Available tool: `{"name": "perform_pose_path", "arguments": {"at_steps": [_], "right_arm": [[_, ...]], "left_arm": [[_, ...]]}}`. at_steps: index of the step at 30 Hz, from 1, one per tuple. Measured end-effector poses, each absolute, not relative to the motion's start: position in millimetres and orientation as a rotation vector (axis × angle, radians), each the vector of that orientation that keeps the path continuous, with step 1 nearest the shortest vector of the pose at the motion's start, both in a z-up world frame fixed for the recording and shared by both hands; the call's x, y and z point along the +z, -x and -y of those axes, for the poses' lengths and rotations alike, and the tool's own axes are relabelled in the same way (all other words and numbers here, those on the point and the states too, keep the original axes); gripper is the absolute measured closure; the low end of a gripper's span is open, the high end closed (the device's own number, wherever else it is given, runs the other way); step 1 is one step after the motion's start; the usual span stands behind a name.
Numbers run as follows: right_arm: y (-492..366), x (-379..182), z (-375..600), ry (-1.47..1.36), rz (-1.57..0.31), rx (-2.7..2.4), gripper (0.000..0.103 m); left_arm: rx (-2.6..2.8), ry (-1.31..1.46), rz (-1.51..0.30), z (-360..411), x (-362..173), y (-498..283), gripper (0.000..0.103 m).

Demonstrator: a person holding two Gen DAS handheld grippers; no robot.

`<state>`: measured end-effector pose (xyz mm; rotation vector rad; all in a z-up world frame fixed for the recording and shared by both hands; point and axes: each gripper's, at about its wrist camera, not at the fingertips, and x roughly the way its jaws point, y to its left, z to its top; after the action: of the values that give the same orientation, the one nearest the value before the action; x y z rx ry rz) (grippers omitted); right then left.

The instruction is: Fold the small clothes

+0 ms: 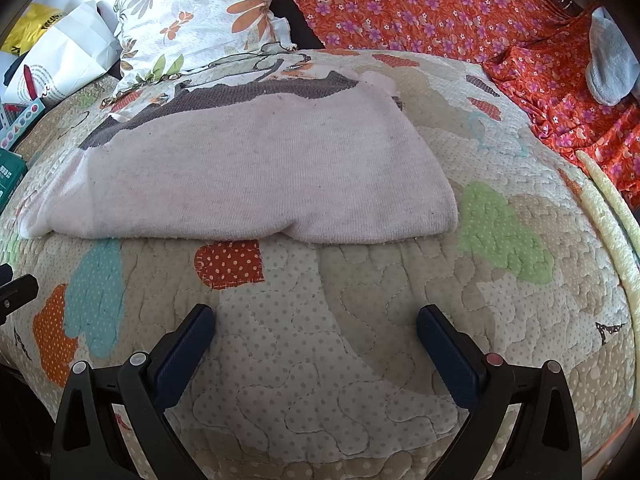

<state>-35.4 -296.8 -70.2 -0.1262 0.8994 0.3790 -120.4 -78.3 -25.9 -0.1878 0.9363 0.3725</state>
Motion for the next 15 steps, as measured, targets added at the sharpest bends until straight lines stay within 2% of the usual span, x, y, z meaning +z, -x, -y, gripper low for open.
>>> {"name": "perform_pose_path", "arguments": {"at_steps": [9,15], "right_arm": [[30.6,-66.0,299.3,0.110,-0.933,0.390,0.001],[17.9,-49.4,326.6,-0.112,-0.941,0.431,0.003]], "left_arm": [[0.376,0.209,-0.939,74.3,-27.5,120.0,0.011],[0.345,0.211,-0.930,76.9,-25.2,118.8,0.011]]}}
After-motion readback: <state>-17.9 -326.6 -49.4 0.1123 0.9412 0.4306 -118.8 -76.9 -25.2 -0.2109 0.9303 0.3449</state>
